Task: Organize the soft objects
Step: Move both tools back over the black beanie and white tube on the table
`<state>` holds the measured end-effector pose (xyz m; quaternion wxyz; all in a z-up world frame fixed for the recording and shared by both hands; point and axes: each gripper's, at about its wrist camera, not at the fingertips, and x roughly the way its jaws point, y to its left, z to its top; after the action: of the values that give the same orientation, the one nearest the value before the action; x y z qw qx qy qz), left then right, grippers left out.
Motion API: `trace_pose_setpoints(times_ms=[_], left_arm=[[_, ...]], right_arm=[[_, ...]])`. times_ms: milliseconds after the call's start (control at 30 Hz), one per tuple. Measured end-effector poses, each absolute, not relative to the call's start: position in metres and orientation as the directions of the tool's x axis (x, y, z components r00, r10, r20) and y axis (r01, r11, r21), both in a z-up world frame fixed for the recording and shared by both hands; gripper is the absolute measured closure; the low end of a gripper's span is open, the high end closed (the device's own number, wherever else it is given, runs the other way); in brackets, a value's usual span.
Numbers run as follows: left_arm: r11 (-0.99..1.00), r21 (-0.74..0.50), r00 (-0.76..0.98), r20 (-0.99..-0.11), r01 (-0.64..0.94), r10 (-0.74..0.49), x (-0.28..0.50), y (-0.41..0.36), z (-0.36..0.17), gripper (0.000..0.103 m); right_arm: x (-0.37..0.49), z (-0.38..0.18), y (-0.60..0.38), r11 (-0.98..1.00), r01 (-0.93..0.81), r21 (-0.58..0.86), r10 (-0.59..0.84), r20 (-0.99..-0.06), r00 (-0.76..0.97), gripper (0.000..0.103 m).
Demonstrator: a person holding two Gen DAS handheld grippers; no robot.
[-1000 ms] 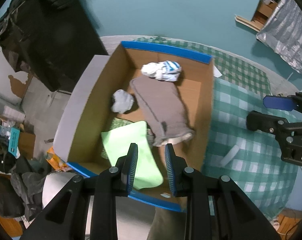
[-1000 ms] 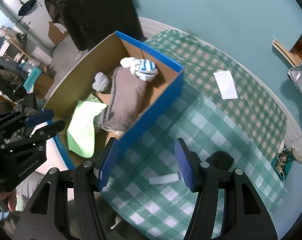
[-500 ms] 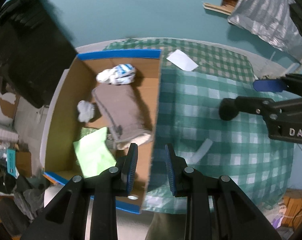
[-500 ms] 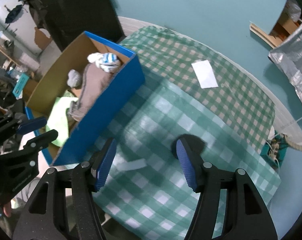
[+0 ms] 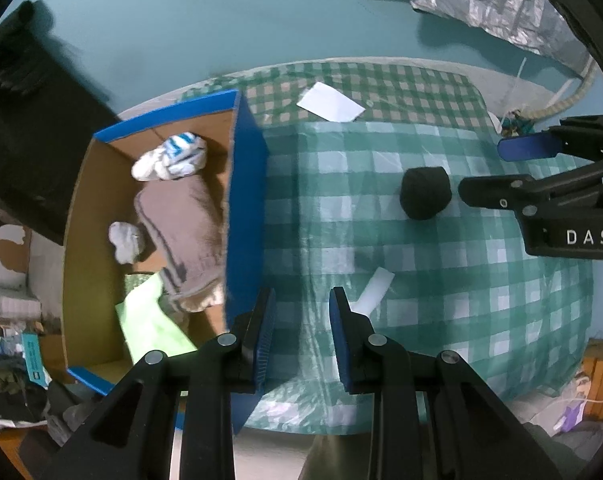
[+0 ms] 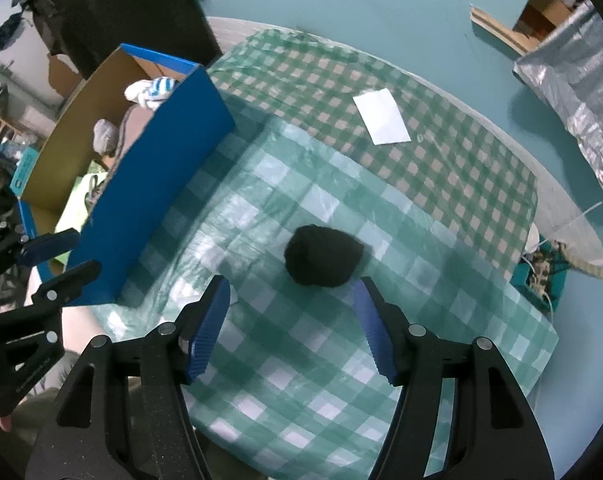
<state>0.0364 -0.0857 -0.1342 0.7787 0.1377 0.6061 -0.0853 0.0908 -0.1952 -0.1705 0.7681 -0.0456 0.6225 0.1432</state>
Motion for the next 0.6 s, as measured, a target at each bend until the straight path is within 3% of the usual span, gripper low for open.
trace_pose_setpoints(times_ms=[200,333,400,600], left_arm=[[0.935,0.099,0.209,-0.978,0.341,0.027,0.038,-0.100,-0.155,0.075],[0.925,0.099,0.201,-0.979,0.368,0.025,0.038,-0.108,-0.164,0.065],[0.918,0.099,0.201,-0.979,0.384,0.022,0.038,-0.113,-0.168,0.065],[0.905,0.100,0.193,-0.981,0.414,0.020,0.043,-0.125,-0.181,0.064]], right_arm=[[0.095,-0.187,-0.206,0.961,-0.245,0.128,0.170,-0.972,0.160,0.037],[0.101,-0.201,-0.210,0.964,-0.222,0.144,0.178,-0.974,0.141,0.036],[0.105,-0.207,-0.210,0.963,-0.225,0.146,0.179,-0.975,0.133,0.035],[0.115,-0.225,-0.205,0.957,-0.280,0.078,0.120,-0.983,0.136,0.035]])
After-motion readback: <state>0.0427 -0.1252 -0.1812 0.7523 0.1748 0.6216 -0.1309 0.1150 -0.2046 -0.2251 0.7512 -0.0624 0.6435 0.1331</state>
